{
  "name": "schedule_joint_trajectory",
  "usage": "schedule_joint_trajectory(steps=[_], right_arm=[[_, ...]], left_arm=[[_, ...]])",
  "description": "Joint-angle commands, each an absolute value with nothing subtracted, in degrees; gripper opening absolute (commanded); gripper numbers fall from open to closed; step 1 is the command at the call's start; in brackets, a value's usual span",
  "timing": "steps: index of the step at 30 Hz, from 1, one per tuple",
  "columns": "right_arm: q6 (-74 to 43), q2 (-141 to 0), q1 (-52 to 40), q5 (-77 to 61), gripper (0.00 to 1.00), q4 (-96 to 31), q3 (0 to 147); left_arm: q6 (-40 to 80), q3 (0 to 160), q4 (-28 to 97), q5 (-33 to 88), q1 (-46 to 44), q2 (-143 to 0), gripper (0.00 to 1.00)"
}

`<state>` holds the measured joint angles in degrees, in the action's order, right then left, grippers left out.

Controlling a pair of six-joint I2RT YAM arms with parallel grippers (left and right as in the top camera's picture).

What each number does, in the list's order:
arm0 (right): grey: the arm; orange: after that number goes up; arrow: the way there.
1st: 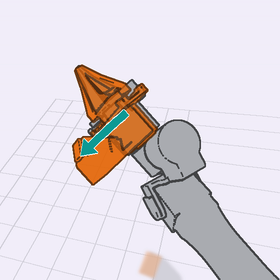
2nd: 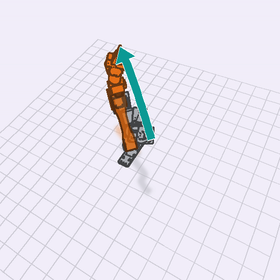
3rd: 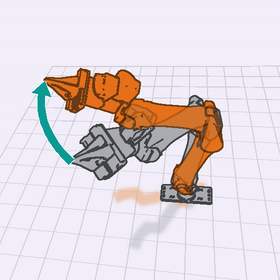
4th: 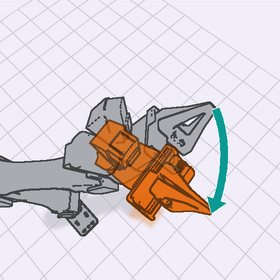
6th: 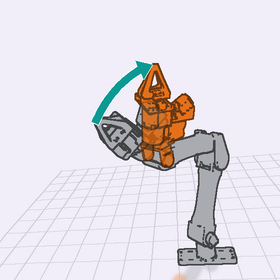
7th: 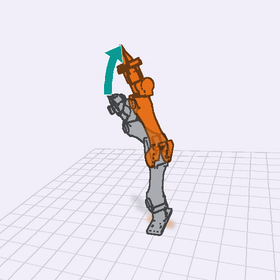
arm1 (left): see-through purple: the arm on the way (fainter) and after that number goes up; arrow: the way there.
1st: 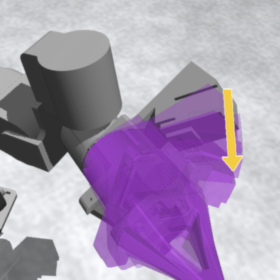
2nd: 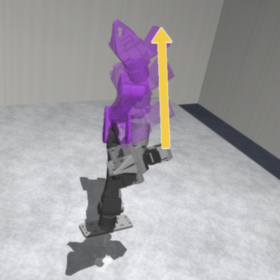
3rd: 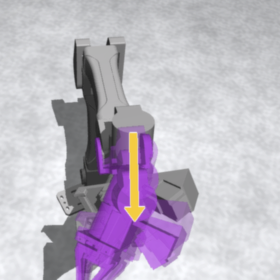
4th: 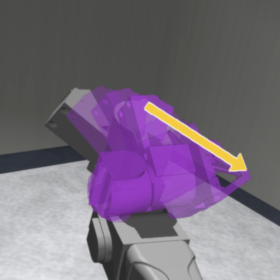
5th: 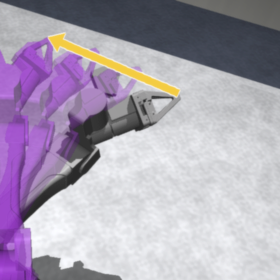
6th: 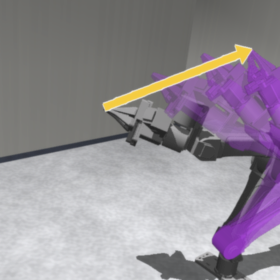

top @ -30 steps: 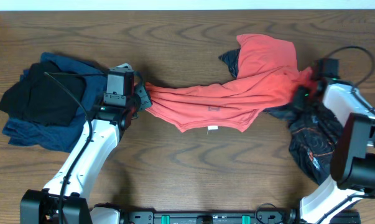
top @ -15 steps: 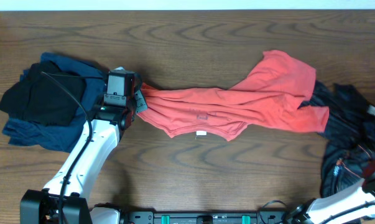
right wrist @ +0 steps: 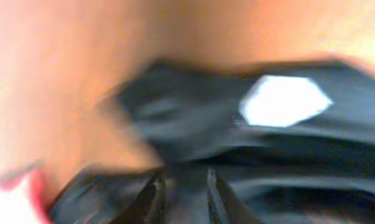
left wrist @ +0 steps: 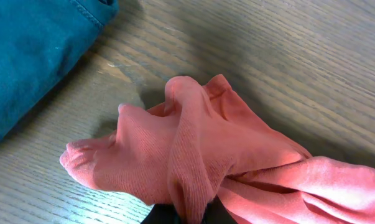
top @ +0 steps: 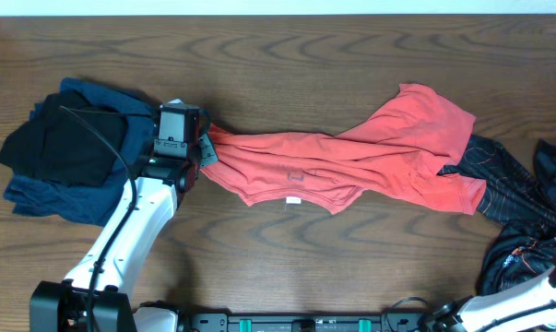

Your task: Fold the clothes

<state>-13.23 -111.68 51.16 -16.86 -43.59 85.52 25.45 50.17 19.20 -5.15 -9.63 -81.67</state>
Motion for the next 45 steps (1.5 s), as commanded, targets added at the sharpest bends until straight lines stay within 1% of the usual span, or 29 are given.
schedule_joint_trajectory(steps=[1,3,6,11,15,20,24,30,32,34,37,38,40,45], right_arm=[[4.3,-110.8,44.3,-32.8,0.24,-45.5,85.8],[8.1,-110.9,39.9,-29.4,0.21,-46.5,85.0],[9.3,-110.9,33.2,-22.9,0.12,-46.4,83.6],[9.3,-111.0,25.2,-17.5,0.11,-46.0,81.7],[6.1,-111.0,22.3,-11.7,0.11,-46.2,79.3],[5.7,-111.0,22.0,-10.9,0.11,-46.2,75.2],[1.8,-111.0,22.1,-4.7,0.11,-43.9,71.3],[1.8,-111.0,22.3,-4.0,0.09,-36.6,65.0],[1.7,-111.0,22.3,-3.0,0.07,-33.4,63.1],[-2.2,-111.0,22.4,1.6,0.04,-29.5,61.8],[-10.6,-111.0,23.0,10.7,0.03,-25.8,61.9],[-12.4,-111.0,23.5,13.2,0.04,-24.8,62.3],[-13.8,-111.0,24.8,16.5,0.1,-23.1,63.3],[-13.7,-111.0,30.3,21.6,0.13,-22.5,68.4]], left_arm=[[25.1,50.5,19.5,-7.0,-9.3,-81.9,0.06],[25.1,50.5,19.7,-7.0,-9.3,-81.9,0.06],[25.1,50.5,19.9,-7.0,-9.3,-81.9,0.06],[25.1,50.5,20.4,-7.0,-9.3,-81.9,0.06],[25.1,50.5,20.5,-7.0,-9.3,-81.9,0.06],[25.1,50.5,20.5,-7.1,-9.3,-81.9,0.06],[25.1,50.5,20.5,-7.1,-9.3,-81.9,0.06],[25.1,50.5,20.5,-7.1,-9.3,-81.9,0.06],[25.1,50.5,20.5,-7.1,-9.3,-81.9,0.06],[25.1,50.5,20.5,-7.1,-9.3,-81.9,0.06],[25.1,50.5,20.5,-7.1,-9.3,-81.9,0.06],[25.1,50.5,20.5,-7.1,-9.3,-81.9,0.06],[25.1,50.5,20.6,-7.1,-9.3,-81.9,0.06],[25.1,50.5,20.7,-7.1,-9.3,-81.9,0.06]])
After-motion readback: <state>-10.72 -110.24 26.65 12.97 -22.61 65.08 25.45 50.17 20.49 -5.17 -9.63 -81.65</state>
